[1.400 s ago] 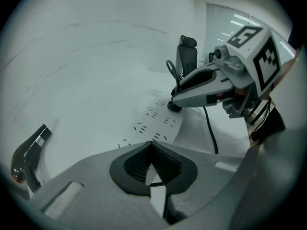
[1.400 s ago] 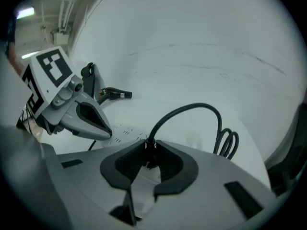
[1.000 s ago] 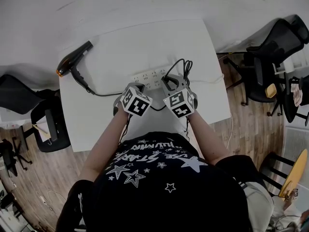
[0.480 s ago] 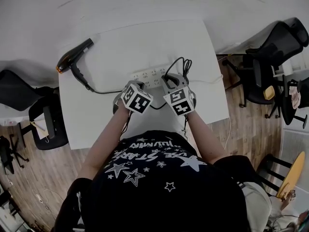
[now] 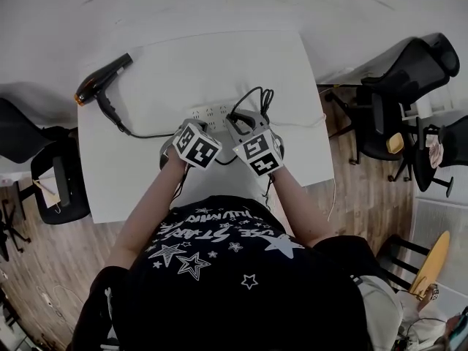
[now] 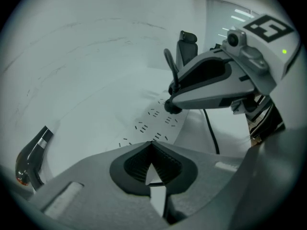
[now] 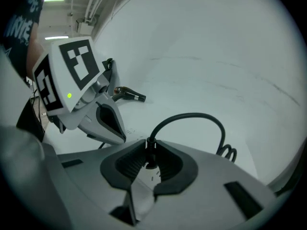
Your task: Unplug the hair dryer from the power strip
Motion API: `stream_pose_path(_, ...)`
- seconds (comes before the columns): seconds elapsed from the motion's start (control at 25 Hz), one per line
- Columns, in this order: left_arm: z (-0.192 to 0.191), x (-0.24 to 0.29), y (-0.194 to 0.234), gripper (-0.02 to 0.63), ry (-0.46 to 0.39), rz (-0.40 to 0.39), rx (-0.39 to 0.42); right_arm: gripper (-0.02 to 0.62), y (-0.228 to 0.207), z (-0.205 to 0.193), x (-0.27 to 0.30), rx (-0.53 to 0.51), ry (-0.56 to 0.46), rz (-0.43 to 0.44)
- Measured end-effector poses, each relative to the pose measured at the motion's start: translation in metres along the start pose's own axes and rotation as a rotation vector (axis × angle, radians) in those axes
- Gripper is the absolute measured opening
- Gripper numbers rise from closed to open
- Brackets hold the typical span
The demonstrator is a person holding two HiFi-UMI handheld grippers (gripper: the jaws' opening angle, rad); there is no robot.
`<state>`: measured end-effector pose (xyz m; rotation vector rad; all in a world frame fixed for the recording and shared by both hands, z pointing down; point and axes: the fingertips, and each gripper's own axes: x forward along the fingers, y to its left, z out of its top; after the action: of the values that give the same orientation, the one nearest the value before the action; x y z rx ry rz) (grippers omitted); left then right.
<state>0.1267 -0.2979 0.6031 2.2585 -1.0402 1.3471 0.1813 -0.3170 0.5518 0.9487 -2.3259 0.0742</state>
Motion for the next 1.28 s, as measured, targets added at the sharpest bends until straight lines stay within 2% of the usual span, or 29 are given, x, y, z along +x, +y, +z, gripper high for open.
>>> stream_pose_path(0.16,0.002,-0.001,-0.001,0.008,-0.013,-0.003,-0.023,0.074,0.004,0.003,0.006,0.082,0.002,0.013)
stream_pose_path(0.28,0.003,-0.002,-0.001,0.009,-0.019,-0.007,-0.022,0.074,0.003,0.002,0.001,0.063,0.006,0.004)
stream_pose_path(0.48,0.001,-0.002,0.000,0.008,-0.023,0.006,0.004,0.075,-0.005,0.000,-0.010,0.089,-0.008,-0.036)
stream_pose_path(0.6,0.000,-0.003,-0.002,0.008,-0.056,0.008,0.020,0.075,-0.007,0.004,-0.020,0.101,-0.026,-0.055)
stream_pose_path(0.76,-0.001,-0.004,-0.002,0.009,-0.112,-0.018,-0.005,0.075,-0.007,0.013,-0.033,0.132,-0.059,-0.077)
stream_pose_path(0.92,0.001,-0.005,-0.001,0.008,-0.120,-0.066,-0.023,0.077,-0.006,0.022,-0.044,0.143,-0.087,-0.088)
stream_pose_path(1.04,0.000,-0.006,0.000,0.008,-0.115,-0.045,-0.004,0.077,-0.004,0.029,-0.052,0.145,-0.104,-0.094)
stream_pose_path(1.28,-0.006,-0.023,0.011,0.008,-0.165,-0.031,-0.091,0.077,0.004,0.036,-0.063,0.171,-0.129,-0.117)
